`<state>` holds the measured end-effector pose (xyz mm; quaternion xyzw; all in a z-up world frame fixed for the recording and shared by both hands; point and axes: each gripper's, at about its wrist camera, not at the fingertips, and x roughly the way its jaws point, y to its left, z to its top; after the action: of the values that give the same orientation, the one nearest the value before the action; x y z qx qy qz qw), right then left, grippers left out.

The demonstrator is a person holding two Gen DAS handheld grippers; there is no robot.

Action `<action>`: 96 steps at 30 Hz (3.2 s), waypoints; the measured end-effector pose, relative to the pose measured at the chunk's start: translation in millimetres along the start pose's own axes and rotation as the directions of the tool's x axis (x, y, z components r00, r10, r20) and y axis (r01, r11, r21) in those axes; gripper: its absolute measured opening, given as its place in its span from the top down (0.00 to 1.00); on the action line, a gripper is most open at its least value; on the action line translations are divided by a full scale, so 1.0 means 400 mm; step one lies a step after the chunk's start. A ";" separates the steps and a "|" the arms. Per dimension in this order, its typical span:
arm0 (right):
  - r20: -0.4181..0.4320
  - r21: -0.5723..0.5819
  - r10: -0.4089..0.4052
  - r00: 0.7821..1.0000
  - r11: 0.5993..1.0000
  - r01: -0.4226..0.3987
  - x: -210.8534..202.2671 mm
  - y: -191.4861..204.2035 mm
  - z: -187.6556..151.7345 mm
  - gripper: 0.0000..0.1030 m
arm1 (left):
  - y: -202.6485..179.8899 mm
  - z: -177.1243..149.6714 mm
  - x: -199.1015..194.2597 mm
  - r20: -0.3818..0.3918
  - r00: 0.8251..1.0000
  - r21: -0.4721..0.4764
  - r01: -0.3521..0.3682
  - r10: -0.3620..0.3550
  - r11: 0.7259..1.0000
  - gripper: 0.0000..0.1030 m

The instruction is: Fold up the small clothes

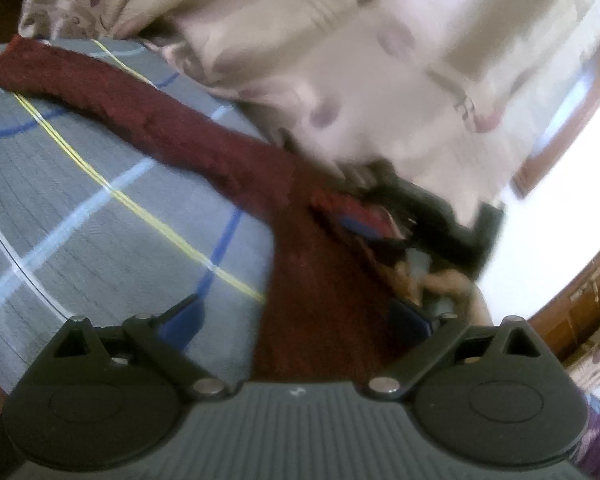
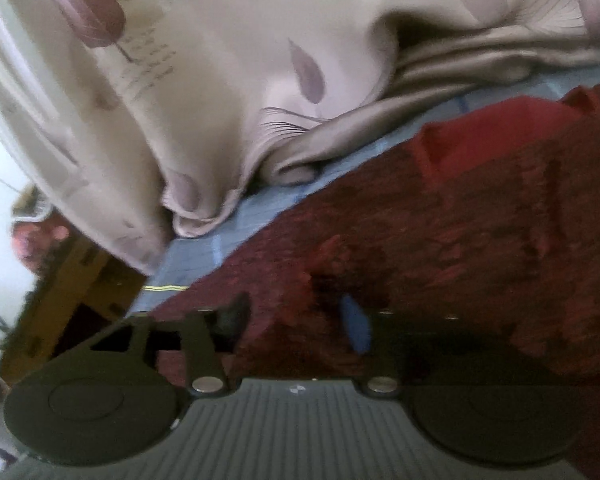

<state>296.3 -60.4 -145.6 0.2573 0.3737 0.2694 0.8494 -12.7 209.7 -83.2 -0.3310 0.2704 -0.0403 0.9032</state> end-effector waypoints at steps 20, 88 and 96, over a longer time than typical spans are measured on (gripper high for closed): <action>0.074 -0.519 -0.215 0.974 0.826 0.222 -0.294 0.093 -0.193 0.32 | 0.421 0.298 0.076 0.158 0.986 -0.497 0.038 0.047 0.867 0.14; 0.102 -0.512 -0.049 0.994 0.854 0.095 -0.521 0.012 0.216 0.28 | -0.513 -0.175 0.414 0.010 0.993 0.832 0.056 -0.115 0.551 0.06; 0.022 -0.558 -0.078 0.997 0.826 0.077 -0.435 0.087 0.172 0.28 | -0.424 -0.147 0.226 0.015 0.991 0.685 0.088 -0.134 0.724 0.01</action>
<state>240.3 -164.6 3.6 -0.0174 0.2896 0.3324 0.8974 52.0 21.3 -57.0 0.0067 0.1877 -0.1802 0.9655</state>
